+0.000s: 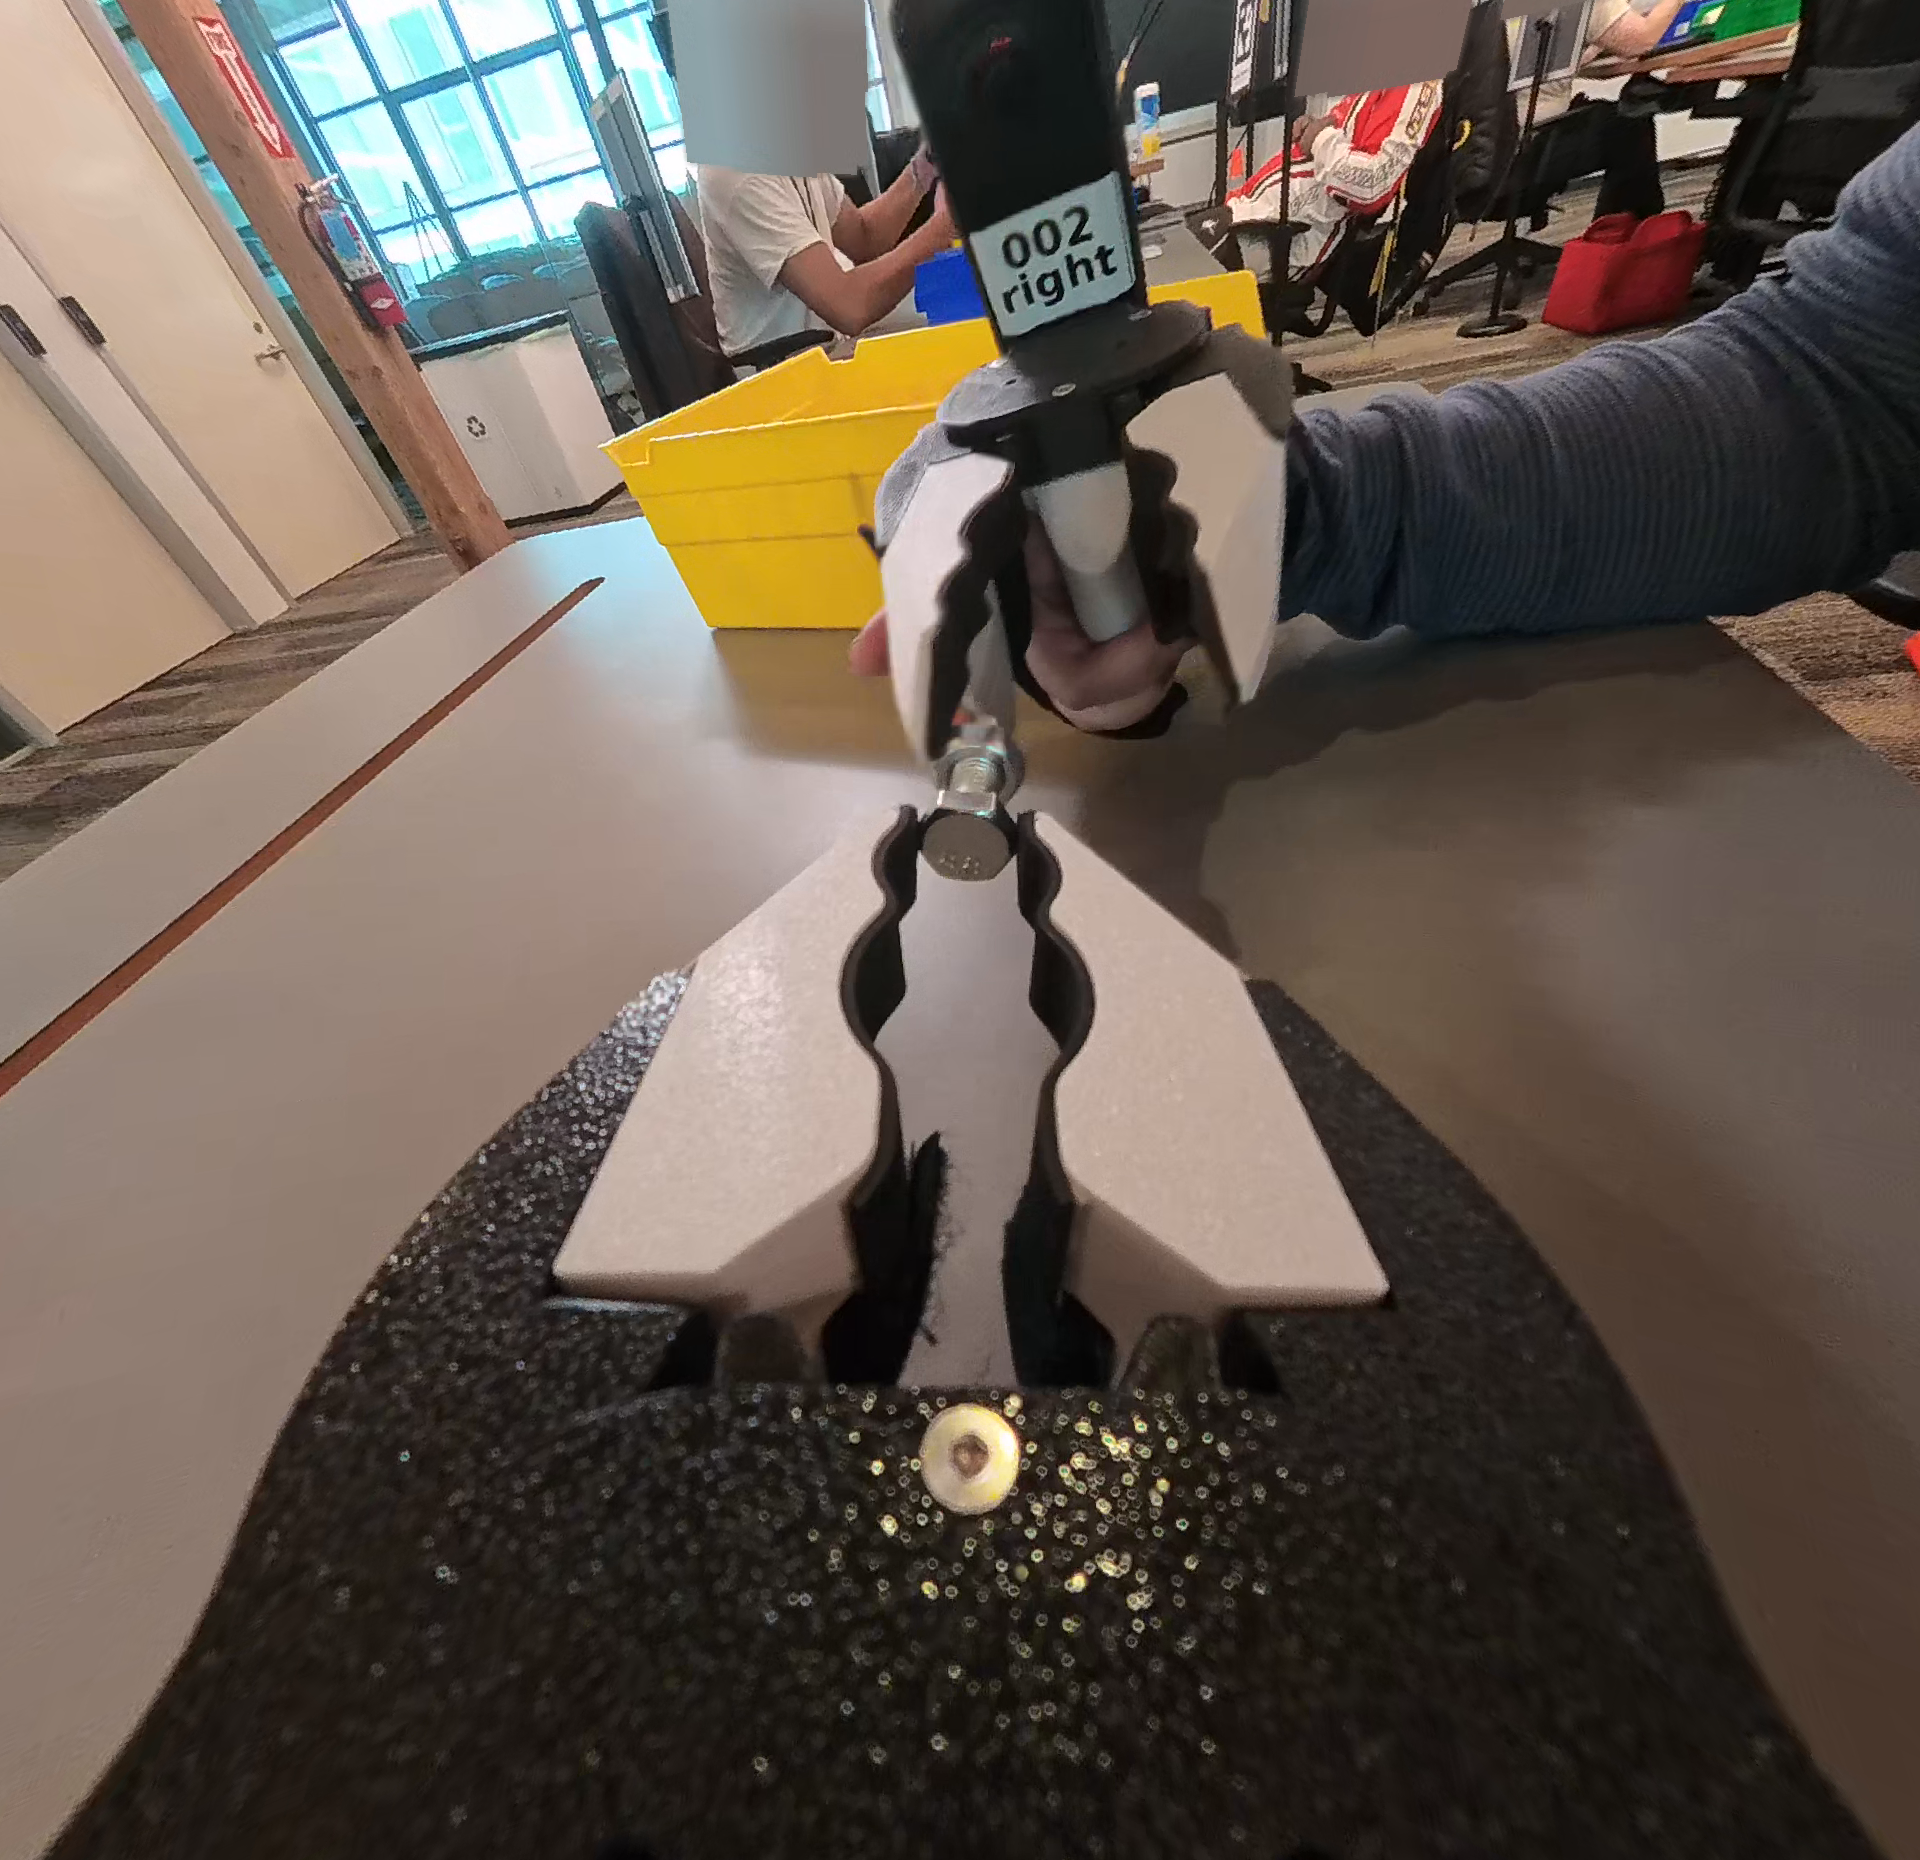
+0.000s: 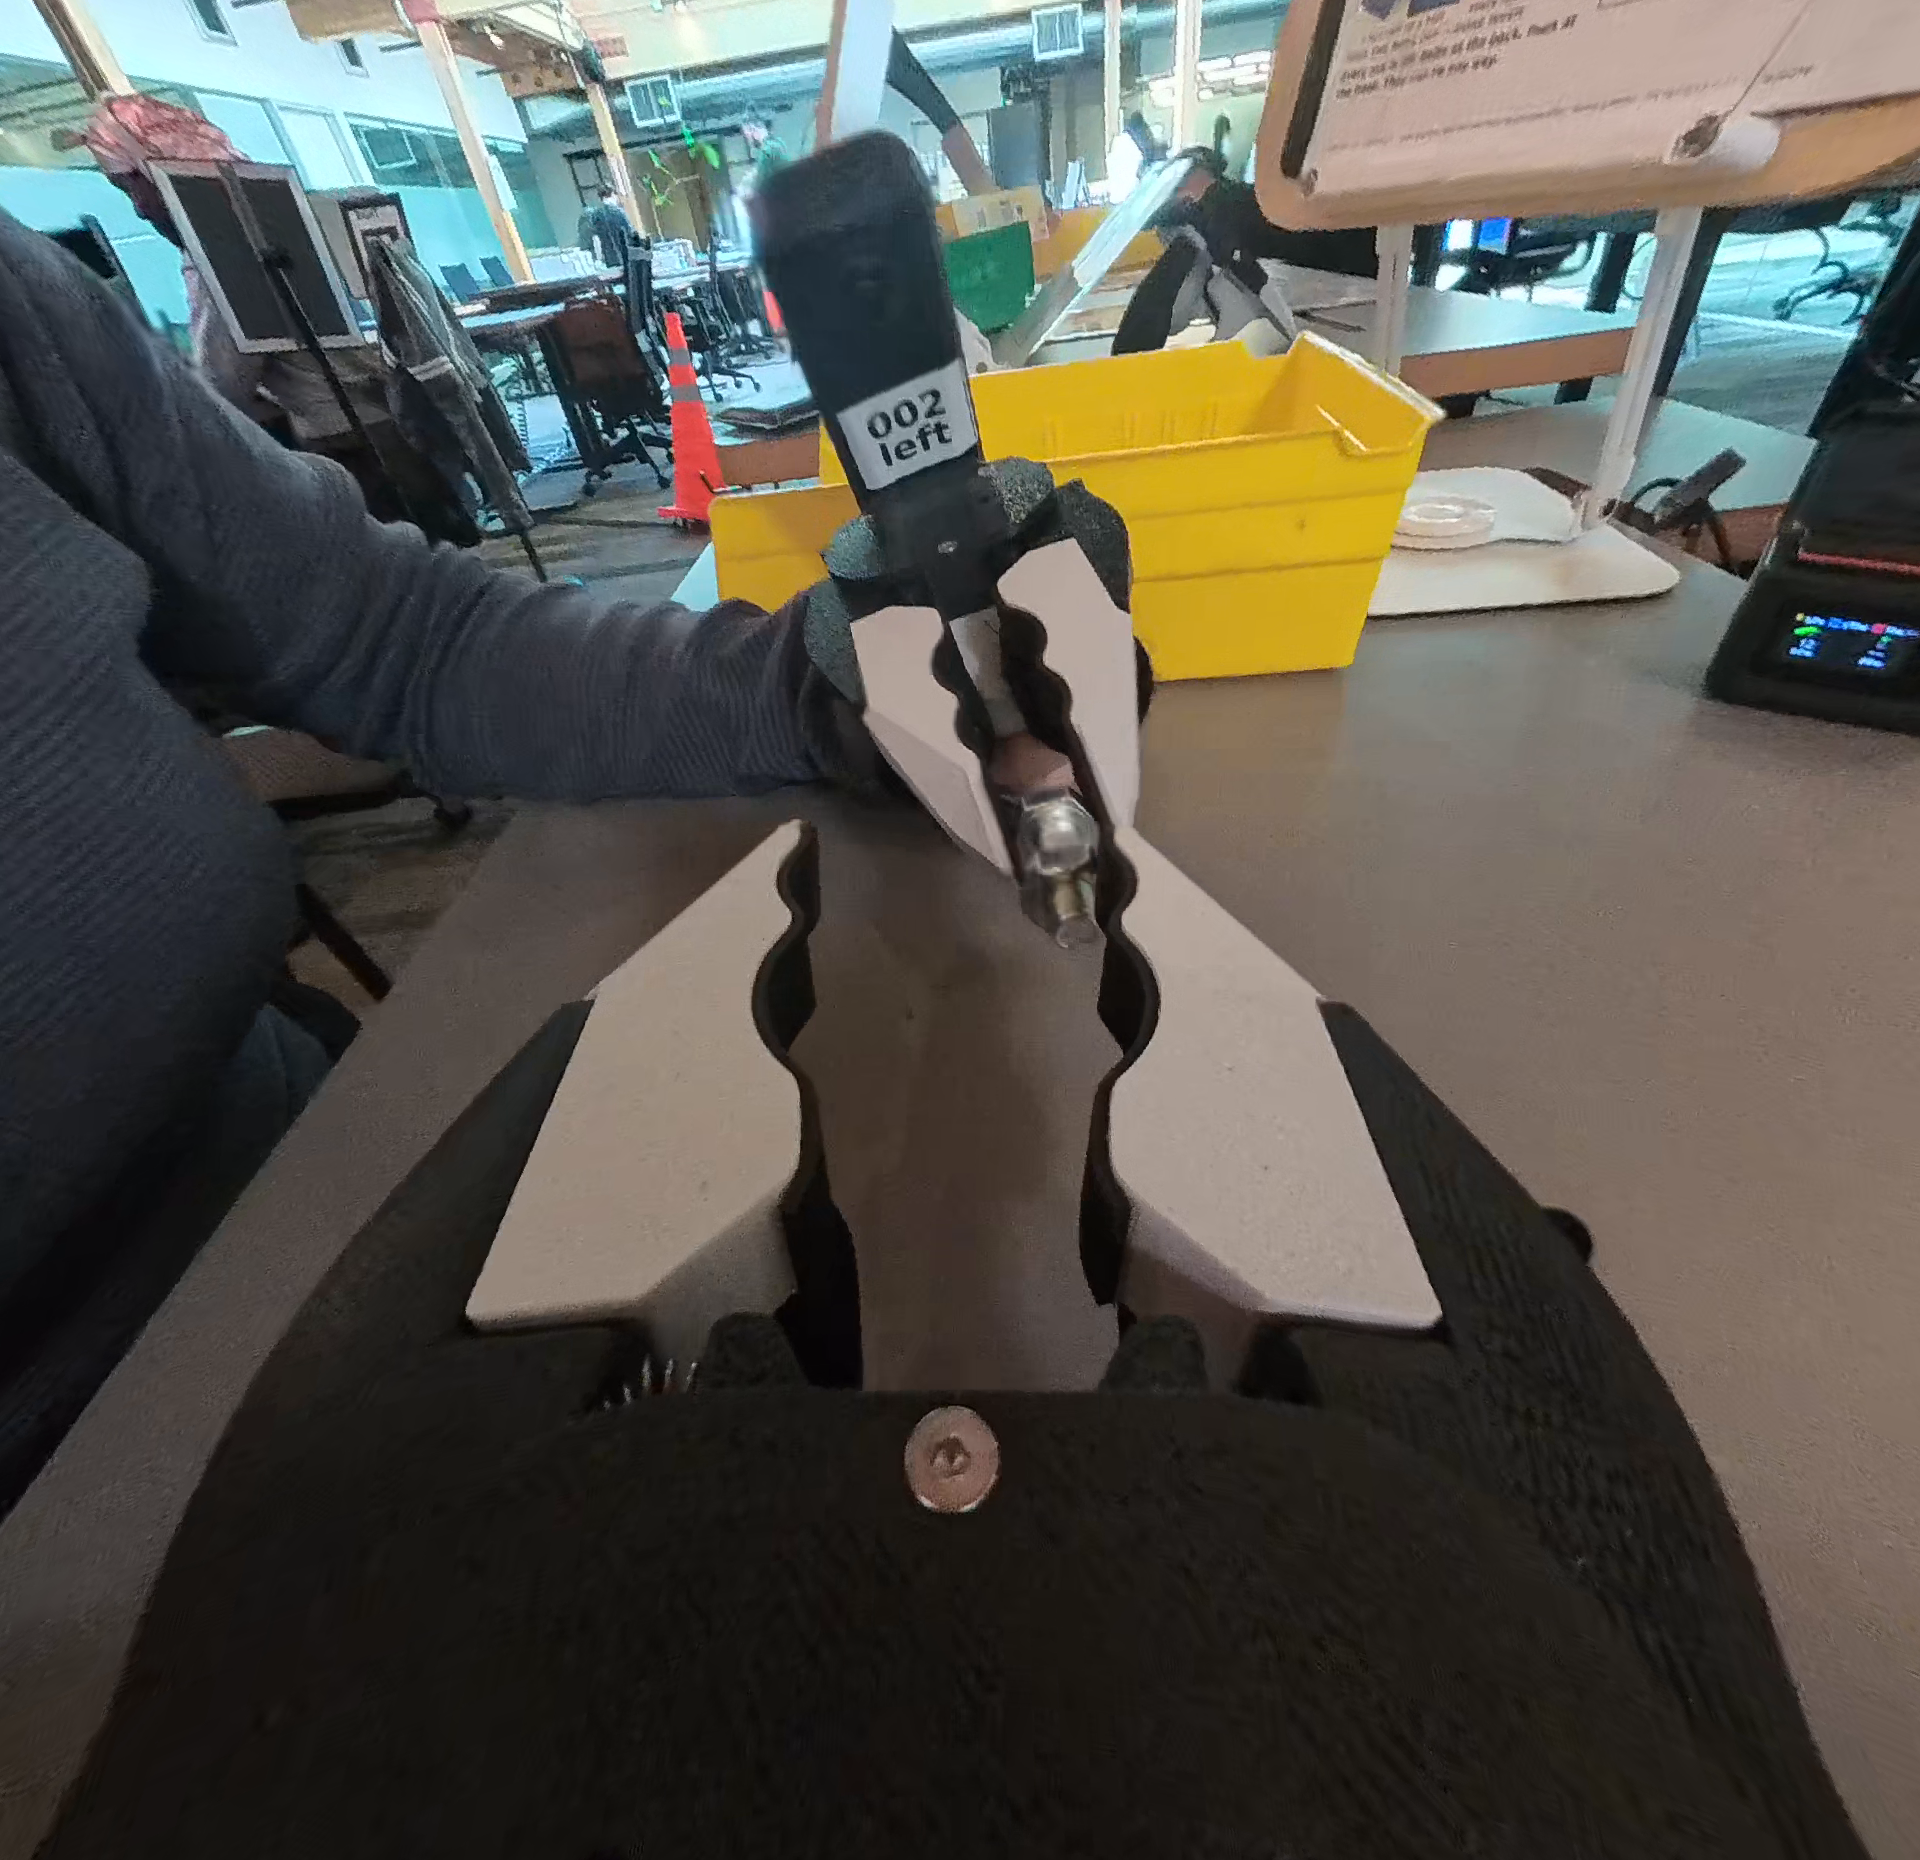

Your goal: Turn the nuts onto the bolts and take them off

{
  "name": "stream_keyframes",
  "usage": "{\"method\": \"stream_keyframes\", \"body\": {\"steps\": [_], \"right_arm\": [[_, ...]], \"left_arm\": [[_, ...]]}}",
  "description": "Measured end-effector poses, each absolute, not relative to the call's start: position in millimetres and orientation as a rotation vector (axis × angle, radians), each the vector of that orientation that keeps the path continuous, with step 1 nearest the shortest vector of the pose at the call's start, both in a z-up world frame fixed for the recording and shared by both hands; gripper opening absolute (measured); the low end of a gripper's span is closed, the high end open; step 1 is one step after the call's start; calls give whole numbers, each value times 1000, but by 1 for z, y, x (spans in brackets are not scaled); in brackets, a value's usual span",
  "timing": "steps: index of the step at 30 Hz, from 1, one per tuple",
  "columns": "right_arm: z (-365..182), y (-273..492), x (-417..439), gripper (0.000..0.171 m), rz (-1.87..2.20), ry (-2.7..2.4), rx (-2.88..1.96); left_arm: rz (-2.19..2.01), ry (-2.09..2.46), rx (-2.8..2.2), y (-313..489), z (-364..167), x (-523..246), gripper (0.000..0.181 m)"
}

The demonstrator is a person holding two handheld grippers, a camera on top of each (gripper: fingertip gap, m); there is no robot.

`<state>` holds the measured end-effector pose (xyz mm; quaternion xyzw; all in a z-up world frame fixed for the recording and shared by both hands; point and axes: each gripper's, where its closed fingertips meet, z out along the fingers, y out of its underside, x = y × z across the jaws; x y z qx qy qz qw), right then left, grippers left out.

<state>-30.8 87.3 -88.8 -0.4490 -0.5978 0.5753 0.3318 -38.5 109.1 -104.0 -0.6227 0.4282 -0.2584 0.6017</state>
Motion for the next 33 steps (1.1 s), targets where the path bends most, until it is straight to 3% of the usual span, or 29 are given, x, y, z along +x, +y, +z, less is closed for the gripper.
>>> {"method": "stream_keyframes", "body": {"steps": [3,12,18,22,30,33], "right_arm": [[-83,78,-28,47,1565,-1573,-1127],[-113,88,-30,58,1575,-1626,-1424],[-72,84,-30,58,1603,-1466,-1122],[-105,98,-32,68,1493,-1560,-1372],[-95,84,-33,65,1591,-1576,-1282],[-68,81,-26,52,1610,-1489,-1086]], "left_arm": [[-602,983,-1443,110,-103,-39,17],[-608,978,-1438,110,-102,-40,17],[-602,991,-1446,109,-104,-37,17],[-611,974,-1437,109,-102,-39,17],[-598,989,-1439,109,-103,-38,17],[-597,983,-1447,110,-104,-38,17]]}}
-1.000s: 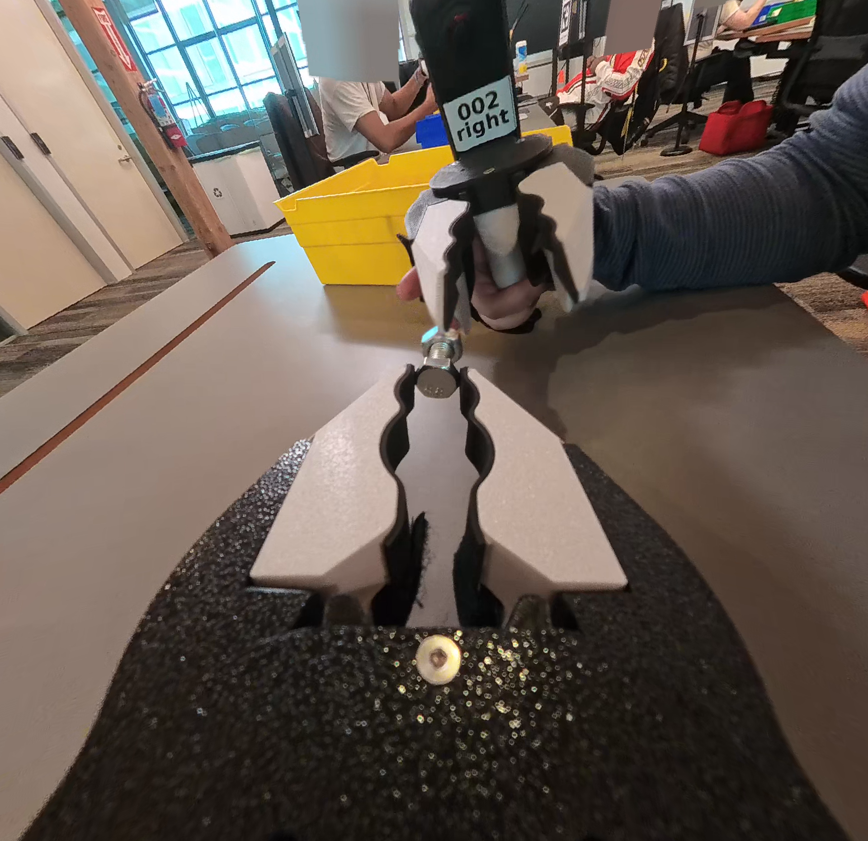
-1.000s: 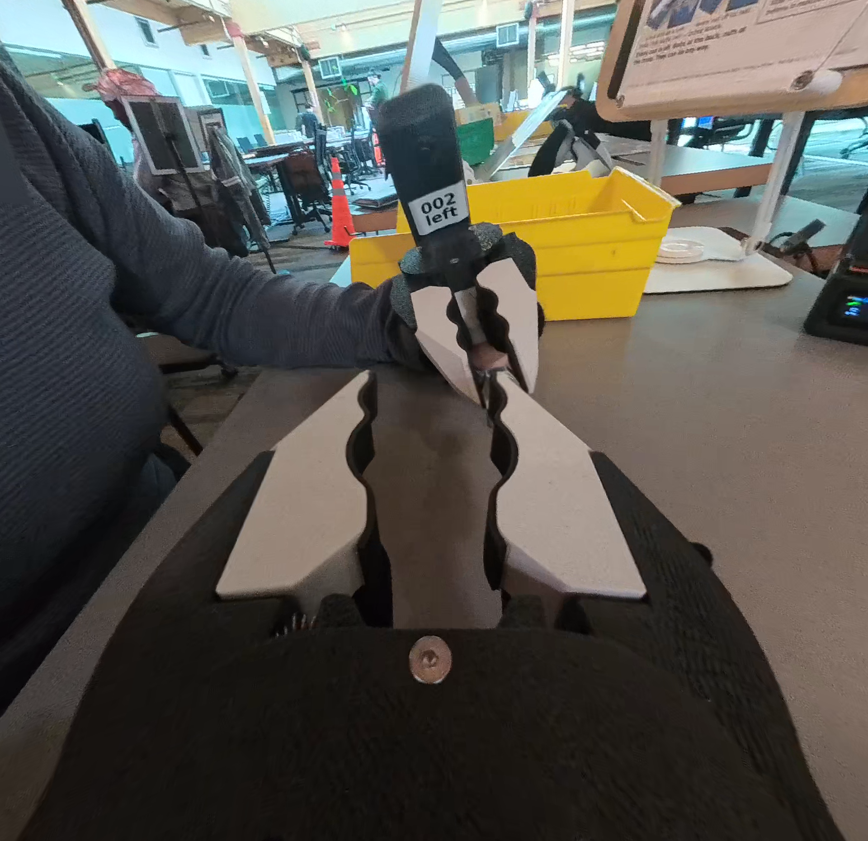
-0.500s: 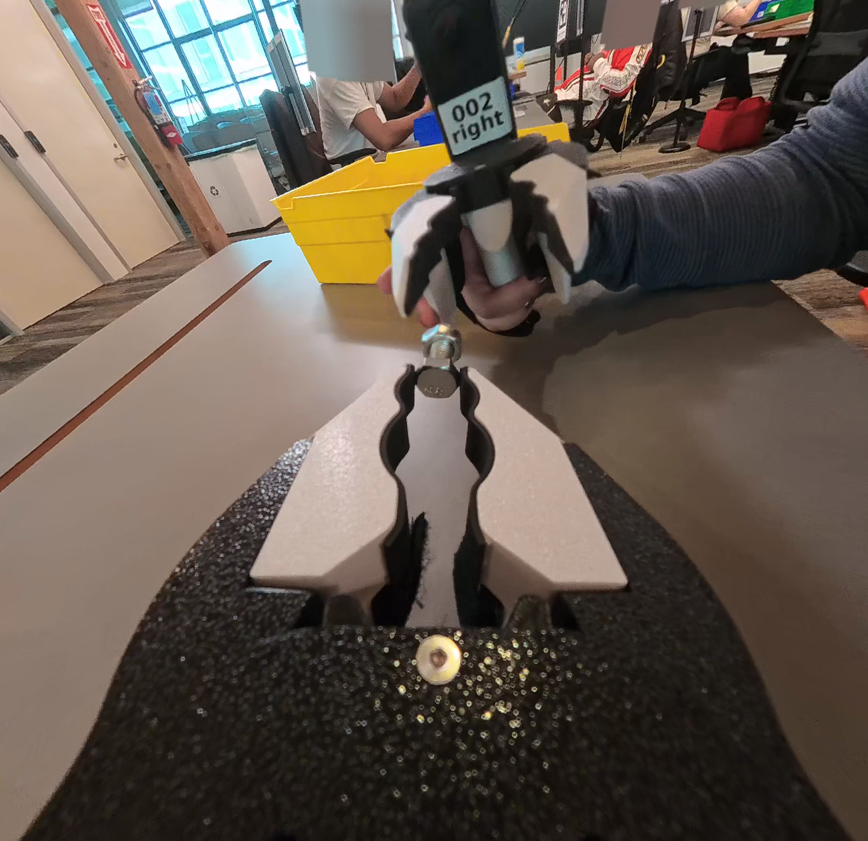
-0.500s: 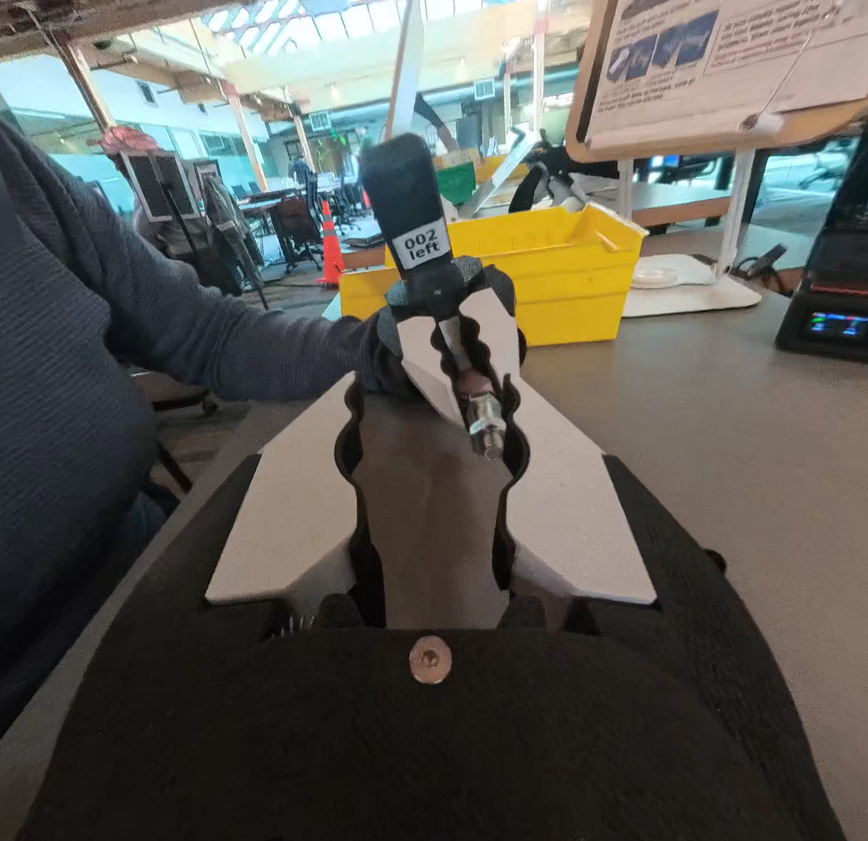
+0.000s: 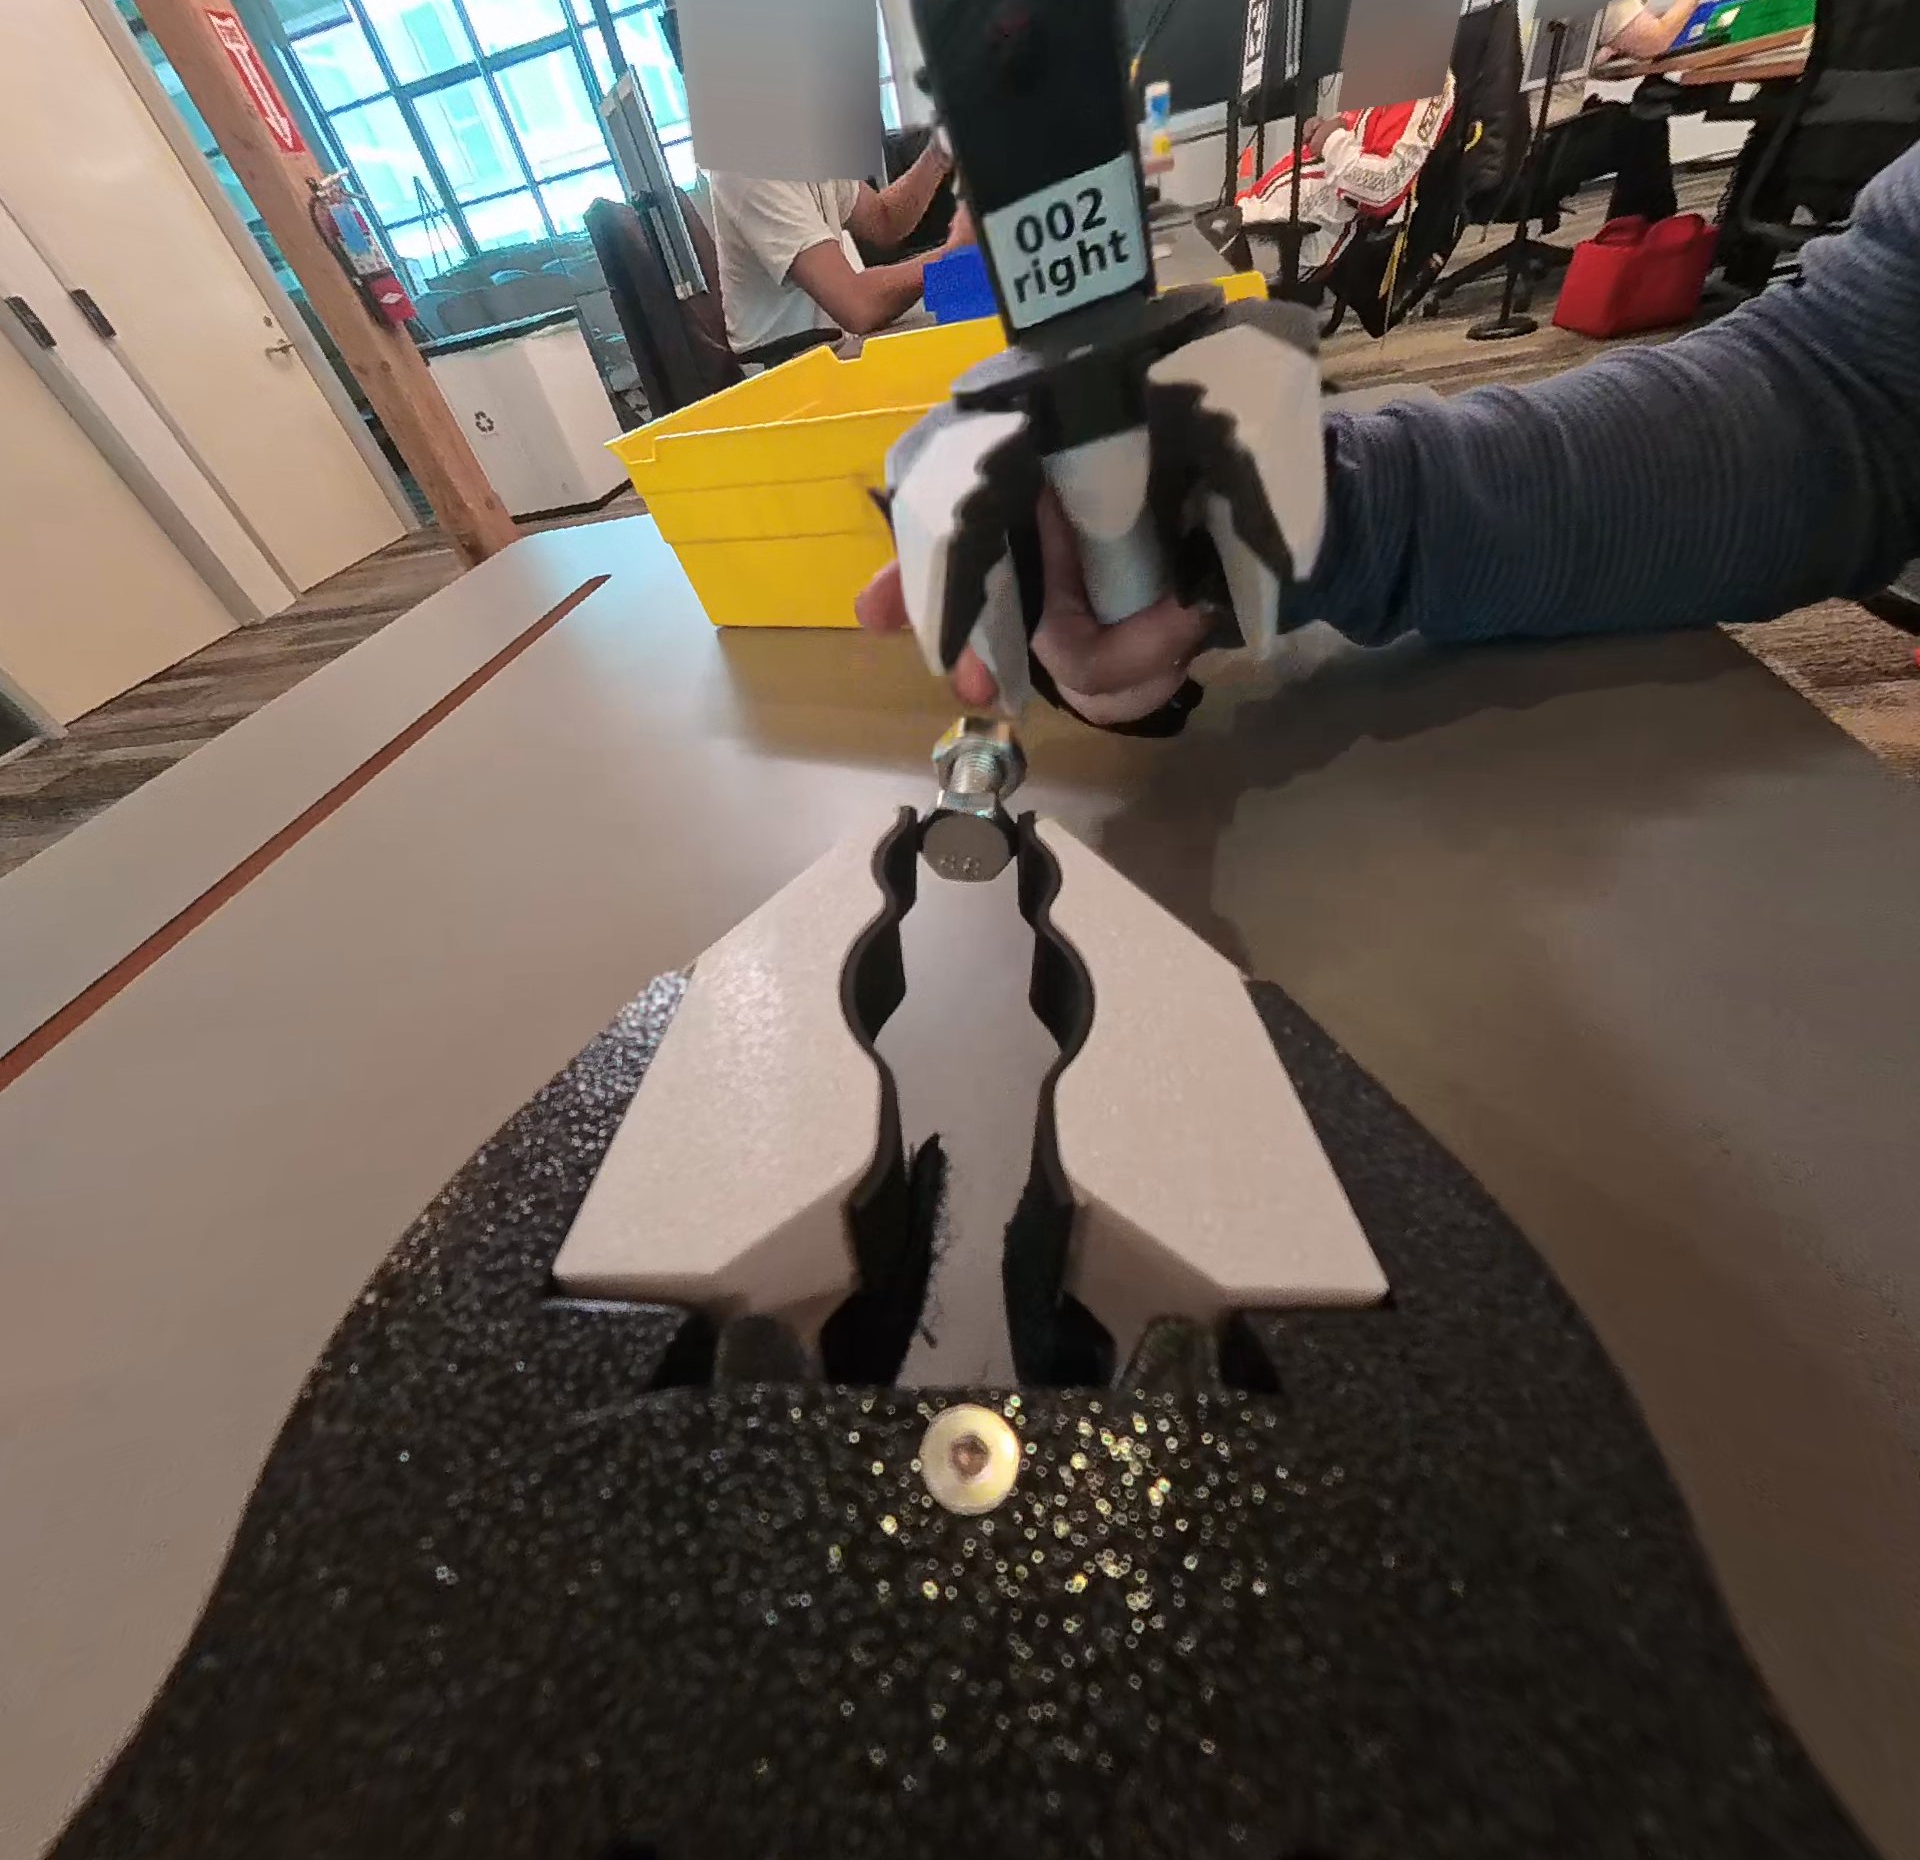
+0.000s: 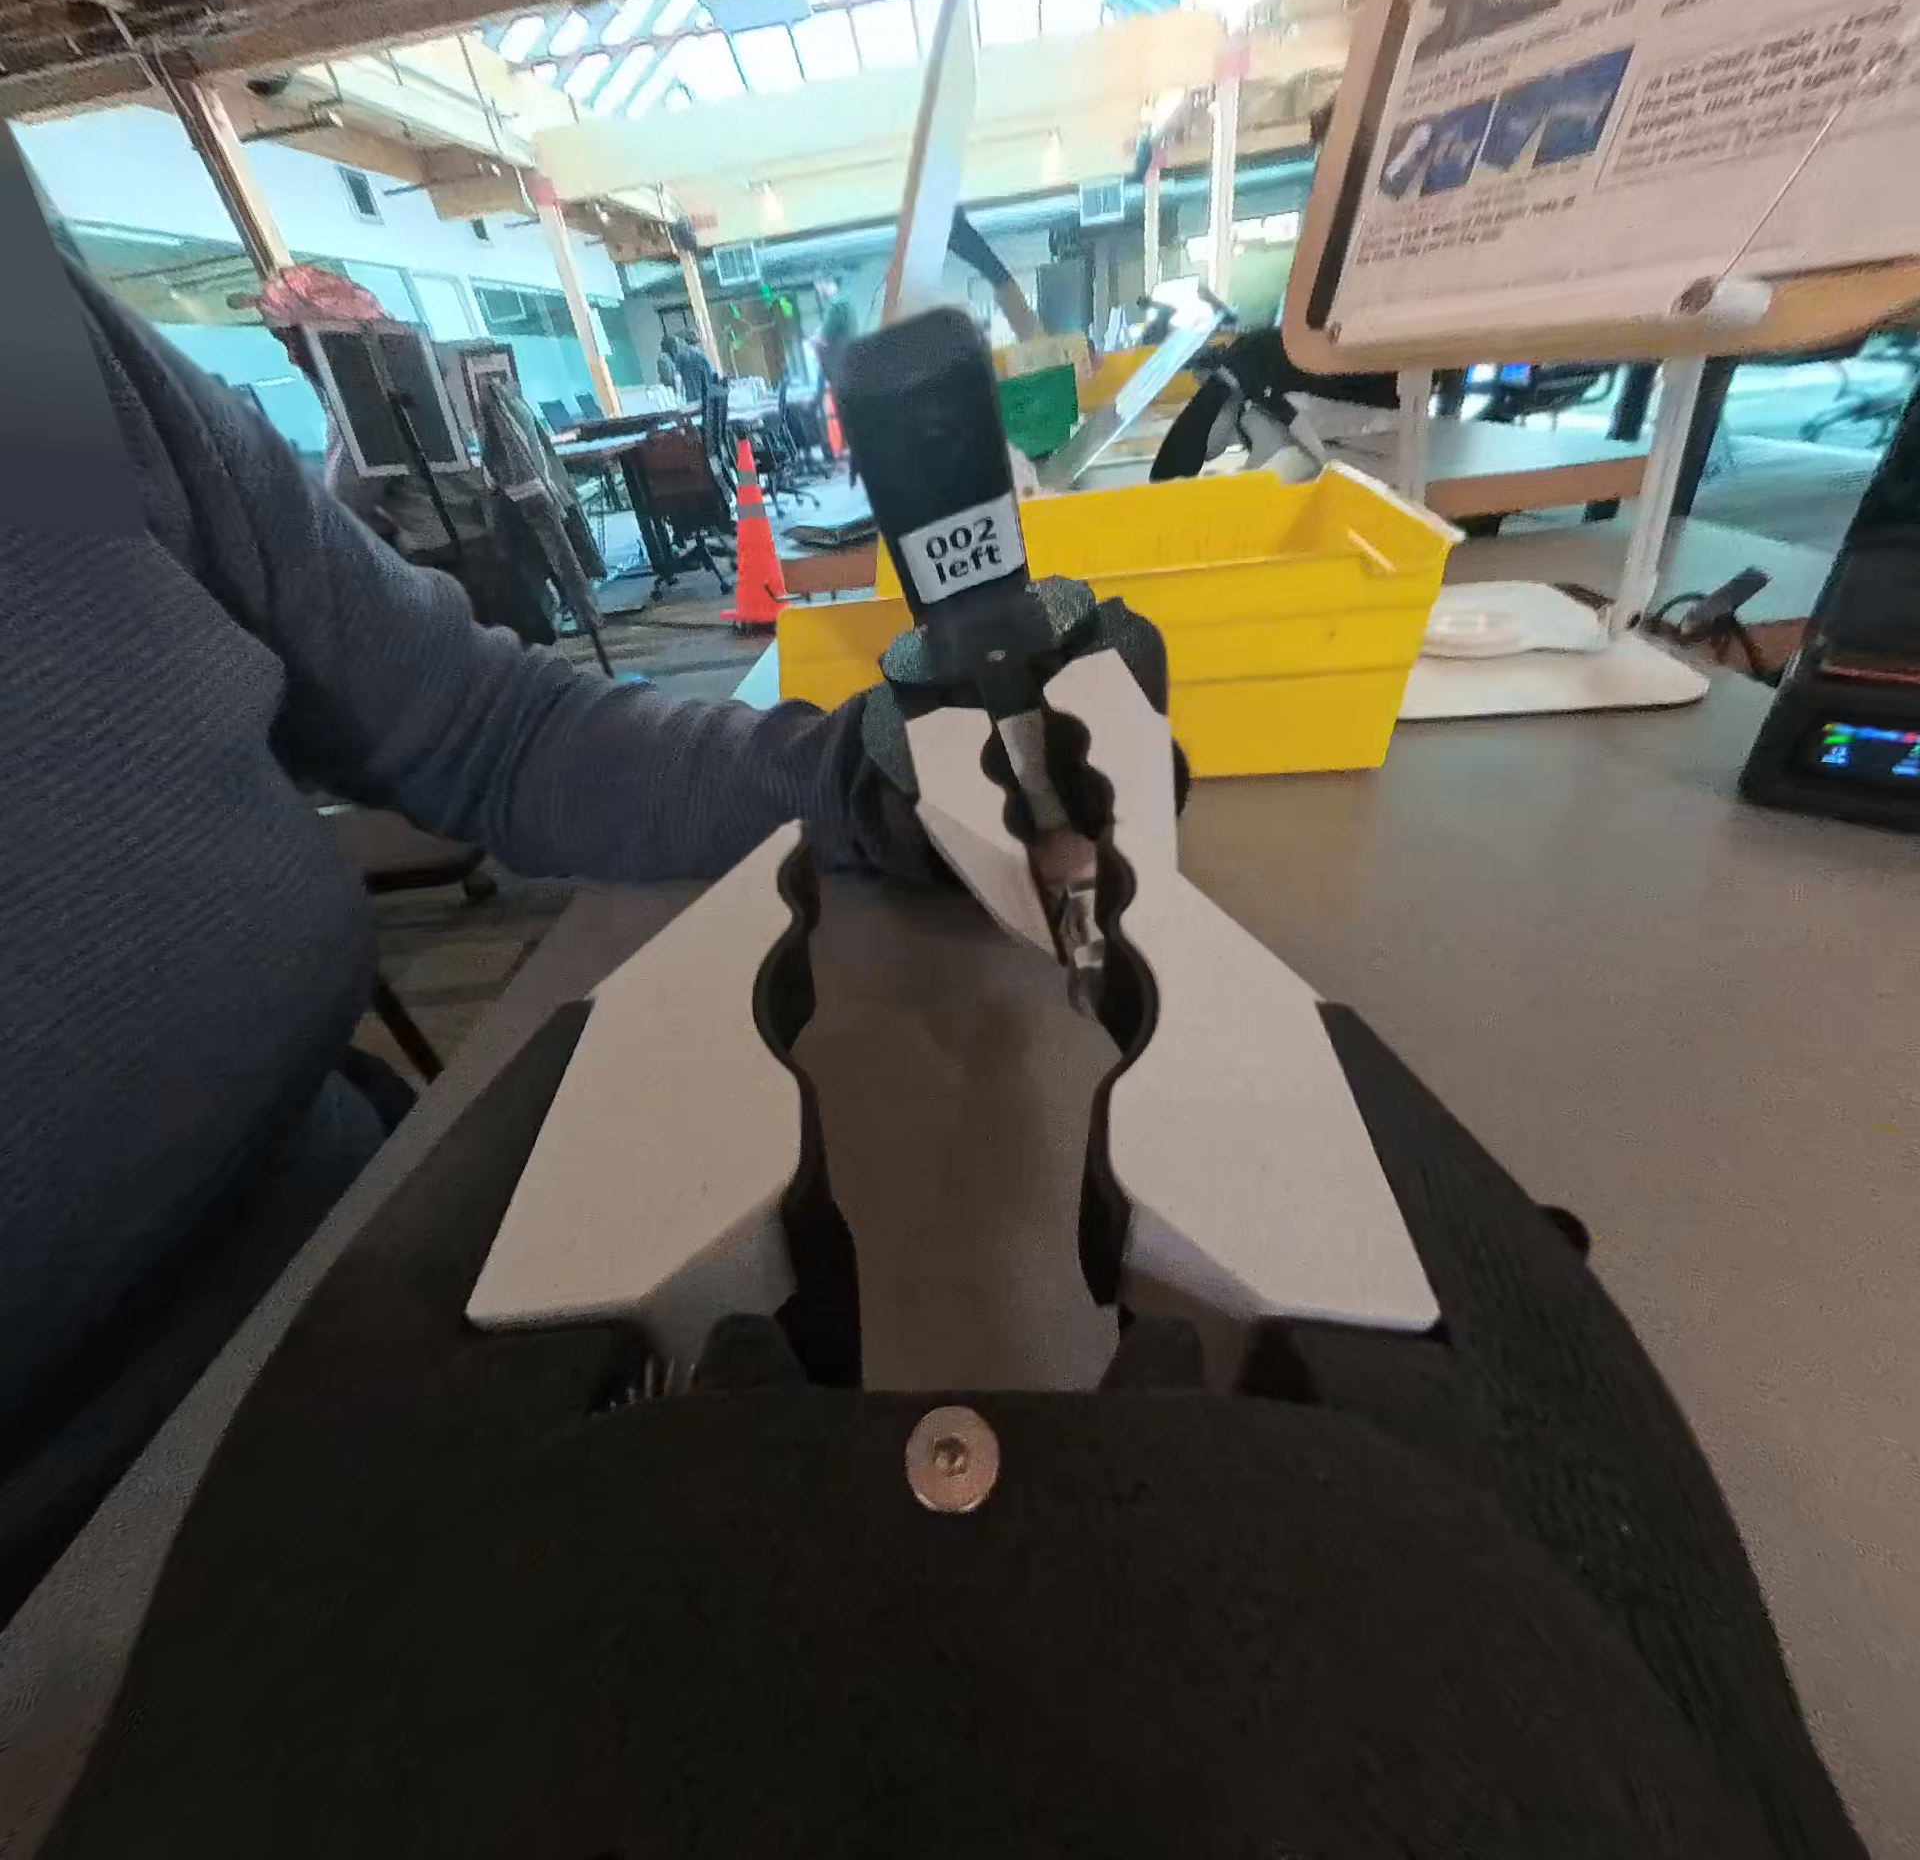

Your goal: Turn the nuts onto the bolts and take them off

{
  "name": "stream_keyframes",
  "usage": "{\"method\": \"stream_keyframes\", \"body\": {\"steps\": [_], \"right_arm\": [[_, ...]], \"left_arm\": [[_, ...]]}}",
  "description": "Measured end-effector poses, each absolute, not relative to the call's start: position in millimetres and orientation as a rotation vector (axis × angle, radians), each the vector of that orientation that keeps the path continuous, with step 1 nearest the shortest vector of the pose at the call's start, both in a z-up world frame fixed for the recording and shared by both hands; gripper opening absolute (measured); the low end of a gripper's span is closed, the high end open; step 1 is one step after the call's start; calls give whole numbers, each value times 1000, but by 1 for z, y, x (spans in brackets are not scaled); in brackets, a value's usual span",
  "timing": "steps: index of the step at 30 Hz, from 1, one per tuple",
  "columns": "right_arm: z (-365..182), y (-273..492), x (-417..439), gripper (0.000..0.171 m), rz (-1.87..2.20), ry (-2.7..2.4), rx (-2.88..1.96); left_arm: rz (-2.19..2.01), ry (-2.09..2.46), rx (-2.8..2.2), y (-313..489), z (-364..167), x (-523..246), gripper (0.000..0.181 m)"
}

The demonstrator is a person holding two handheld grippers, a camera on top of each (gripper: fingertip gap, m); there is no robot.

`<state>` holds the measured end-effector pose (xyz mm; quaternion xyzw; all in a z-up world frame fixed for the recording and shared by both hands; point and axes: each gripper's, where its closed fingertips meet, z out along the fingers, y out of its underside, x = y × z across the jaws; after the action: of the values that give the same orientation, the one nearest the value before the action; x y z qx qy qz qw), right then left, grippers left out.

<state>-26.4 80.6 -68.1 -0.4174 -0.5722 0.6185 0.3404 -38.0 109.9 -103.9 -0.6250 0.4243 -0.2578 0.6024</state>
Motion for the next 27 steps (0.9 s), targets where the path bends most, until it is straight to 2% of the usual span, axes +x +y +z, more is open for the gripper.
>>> {"method": "stream_keyframes", "body": {"steps": [2,4,7,15,27], "right_arm": [[-70,90,-28,53,1586,-1476,-1151],[-94,102,-29,60,1501,-1538,-1321],[-114,96,-28,63,1536,-1621,-1443],[-89,84,-34,63,1557,-1577,-1217],[-82,84,-33,58,1570,-1549,-1173]], "left_arm": [[-601,973,-1441,110,-102,-39,17],[-608,961,-1439,110,-101,-40,17],[-611,956,-1438,111,-100,-40,17],[-649,953,-1416,107,-97,-38,17],[-595,1013,-1457,108,-107,-32,17]]}}
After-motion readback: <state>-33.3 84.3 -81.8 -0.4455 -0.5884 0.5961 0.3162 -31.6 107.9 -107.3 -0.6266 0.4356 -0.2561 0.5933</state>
